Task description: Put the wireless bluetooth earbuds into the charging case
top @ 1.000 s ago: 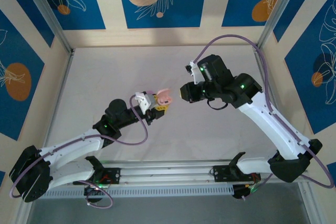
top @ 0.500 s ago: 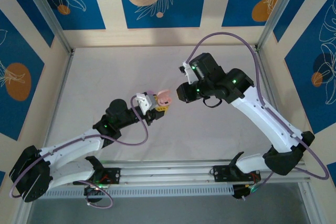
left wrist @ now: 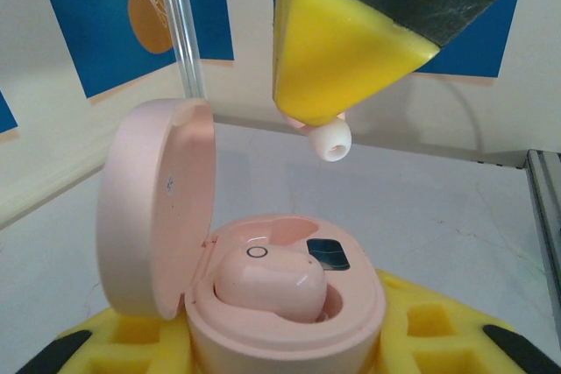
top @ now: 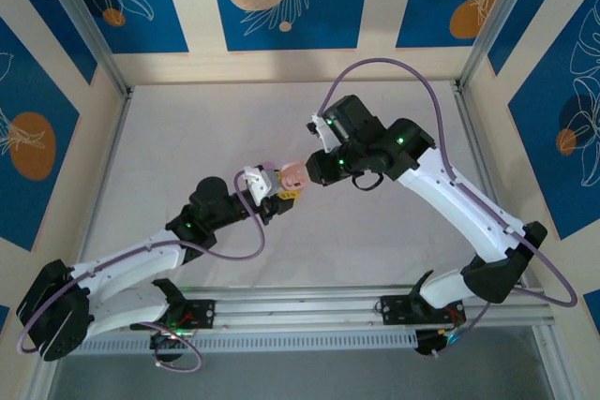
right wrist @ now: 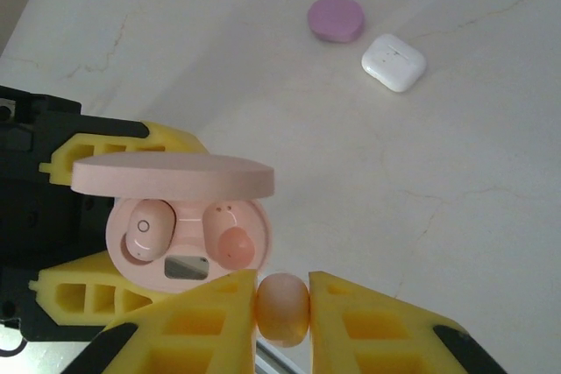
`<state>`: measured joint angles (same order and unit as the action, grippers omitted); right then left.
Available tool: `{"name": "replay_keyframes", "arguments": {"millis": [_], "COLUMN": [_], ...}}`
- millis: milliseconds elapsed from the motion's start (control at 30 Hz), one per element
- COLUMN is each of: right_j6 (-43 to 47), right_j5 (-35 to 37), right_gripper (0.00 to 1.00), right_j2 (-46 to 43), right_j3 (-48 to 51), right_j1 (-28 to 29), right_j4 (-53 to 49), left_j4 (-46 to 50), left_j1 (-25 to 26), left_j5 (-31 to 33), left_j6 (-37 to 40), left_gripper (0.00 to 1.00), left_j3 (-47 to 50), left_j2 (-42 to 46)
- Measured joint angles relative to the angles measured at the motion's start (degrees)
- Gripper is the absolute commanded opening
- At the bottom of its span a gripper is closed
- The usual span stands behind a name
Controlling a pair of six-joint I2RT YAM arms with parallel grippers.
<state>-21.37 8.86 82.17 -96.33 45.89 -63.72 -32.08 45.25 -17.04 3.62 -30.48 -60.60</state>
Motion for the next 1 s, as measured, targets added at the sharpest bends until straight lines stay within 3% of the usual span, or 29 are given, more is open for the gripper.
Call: {"name": "replay_keyframes", "arguments": {"millis": [1000], "right_j6": [1.05], "right_j5": [2.84], "right_gripper": [0.21], "right_j2": [3.61], "right_j3": [-0.72], "right_j1": [2.71], "right_j4": [0.09], "left_j4": [0.02], "left_j1": [0.04], "left_j5": [0.00], "left_j6": [-0.04], "left_gripper": [0.32], "left_j3": [-0.02], "left_j2": [0.00]}}
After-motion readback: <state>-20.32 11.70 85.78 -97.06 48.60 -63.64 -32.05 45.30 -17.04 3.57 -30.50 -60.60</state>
